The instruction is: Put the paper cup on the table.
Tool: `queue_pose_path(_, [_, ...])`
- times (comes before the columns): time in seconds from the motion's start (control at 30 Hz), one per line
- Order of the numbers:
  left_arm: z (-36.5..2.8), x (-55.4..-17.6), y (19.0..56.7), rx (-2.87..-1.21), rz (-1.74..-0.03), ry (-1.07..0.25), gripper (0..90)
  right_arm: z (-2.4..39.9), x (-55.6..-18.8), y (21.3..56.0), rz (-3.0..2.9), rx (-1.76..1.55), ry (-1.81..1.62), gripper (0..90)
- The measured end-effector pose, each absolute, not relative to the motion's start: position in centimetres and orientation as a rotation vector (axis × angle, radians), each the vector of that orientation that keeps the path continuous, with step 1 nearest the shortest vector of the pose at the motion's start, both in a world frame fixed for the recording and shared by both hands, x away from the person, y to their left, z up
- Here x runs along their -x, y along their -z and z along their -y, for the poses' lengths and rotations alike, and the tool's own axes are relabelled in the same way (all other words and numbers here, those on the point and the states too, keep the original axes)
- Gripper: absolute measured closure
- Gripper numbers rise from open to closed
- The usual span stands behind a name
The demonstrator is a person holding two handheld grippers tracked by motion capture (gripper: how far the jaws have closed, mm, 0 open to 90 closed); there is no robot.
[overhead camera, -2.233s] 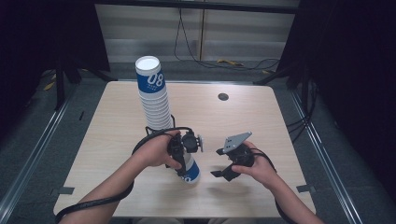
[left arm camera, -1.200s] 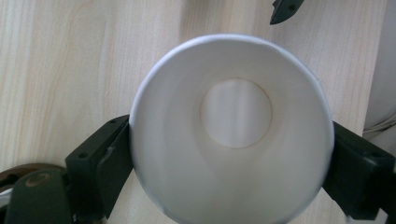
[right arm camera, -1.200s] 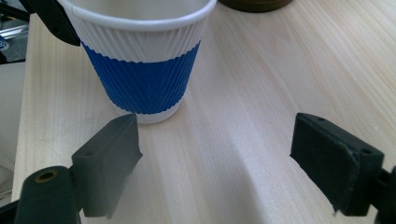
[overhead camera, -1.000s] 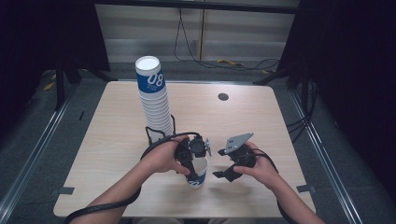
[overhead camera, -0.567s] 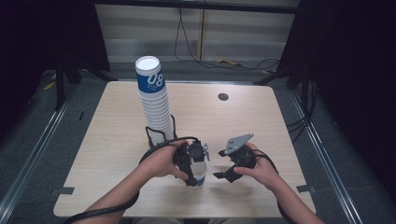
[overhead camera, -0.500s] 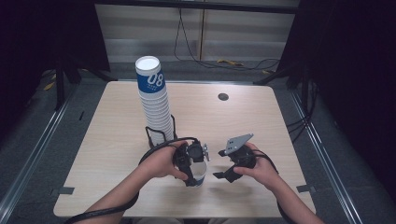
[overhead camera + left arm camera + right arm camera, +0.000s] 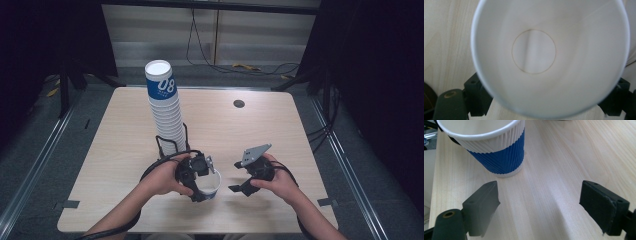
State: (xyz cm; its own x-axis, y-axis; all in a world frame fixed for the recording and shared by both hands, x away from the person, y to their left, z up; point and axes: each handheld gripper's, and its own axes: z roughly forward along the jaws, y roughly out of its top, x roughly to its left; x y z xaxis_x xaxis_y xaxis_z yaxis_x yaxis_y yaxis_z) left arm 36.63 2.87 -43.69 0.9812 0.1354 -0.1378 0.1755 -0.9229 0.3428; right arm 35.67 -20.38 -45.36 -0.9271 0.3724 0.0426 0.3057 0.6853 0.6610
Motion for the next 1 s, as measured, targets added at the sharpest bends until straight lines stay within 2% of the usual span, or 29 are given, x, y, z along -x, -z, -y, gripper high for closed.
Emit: queue_pose_path(1.0, [-9.4, -36.9, 43.4, -2.679, -0.379, 0.104, 16.4, 20.9, -35.5, 45.2, -2.793, -0.582, -1.079, 14.9])
